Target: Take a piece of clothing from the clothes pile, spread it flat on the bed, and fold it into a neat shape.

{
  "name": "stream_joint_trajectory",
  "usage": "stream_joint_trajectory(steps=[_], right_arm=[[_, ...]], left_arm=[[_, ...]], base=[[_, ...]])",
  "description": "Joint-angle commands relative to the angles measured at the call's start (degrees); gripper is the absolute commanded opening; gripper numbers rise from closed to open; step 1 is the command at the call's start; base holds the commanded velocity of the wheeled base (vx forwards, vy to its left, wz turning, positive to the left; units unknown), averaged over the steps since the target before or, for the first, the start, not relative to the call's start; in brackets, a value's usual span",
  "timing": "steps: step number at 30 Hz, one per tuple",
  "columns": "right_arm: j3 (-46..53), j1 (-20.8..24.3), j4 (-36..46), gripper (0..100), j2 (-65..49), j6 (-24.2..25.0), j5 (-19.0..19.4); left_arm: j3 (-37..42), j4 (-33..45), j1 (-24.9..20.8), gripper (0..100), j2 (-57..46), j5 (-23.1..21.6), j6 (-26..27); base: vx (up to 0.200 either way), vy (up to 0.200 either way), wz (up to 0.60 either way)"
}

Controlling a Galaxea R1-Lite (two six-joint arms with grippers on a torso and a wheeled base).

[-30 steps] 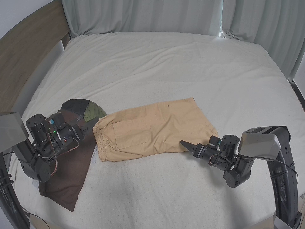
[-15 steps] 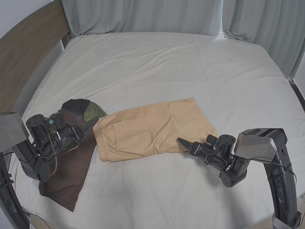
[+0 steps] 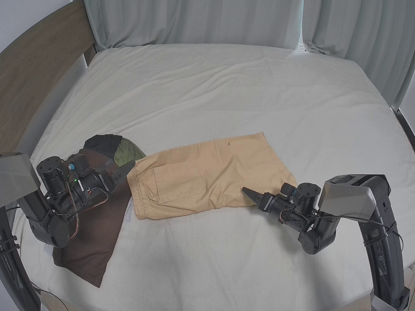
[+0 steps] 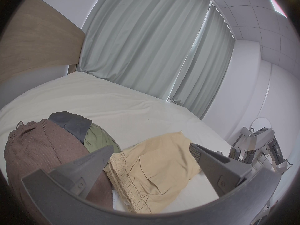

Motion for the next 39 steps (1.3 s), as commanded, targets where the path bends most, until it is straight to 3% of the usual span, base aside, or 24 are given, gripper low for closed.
stream_joint_trajectory(steps=[1, 20, 39], right_arm=[[0.0, 0.0, 0.0, 0, 0.3, 0.0, 0.0], [1.0, 0.1, 0.0, 0, 0.2, -0.2, -0.5], [19.0, 1.1, 0.0, 0, -11.0, -3.5, 0.0]], left_arm=[[0.0, -0.1, 0.0, 100, 0.1, 0.0, 0.0], [0.0, -0.1, 0.0, 100, 0.1, 0.0, 0.0], [0.1, -0.1, 0.0, 100, -0.3, 0.0, 0.0]], base=[[0.000, 0.000, 0.00], [0.000, 0.000, 0.00], [0.000, 0.000, 0.00]])
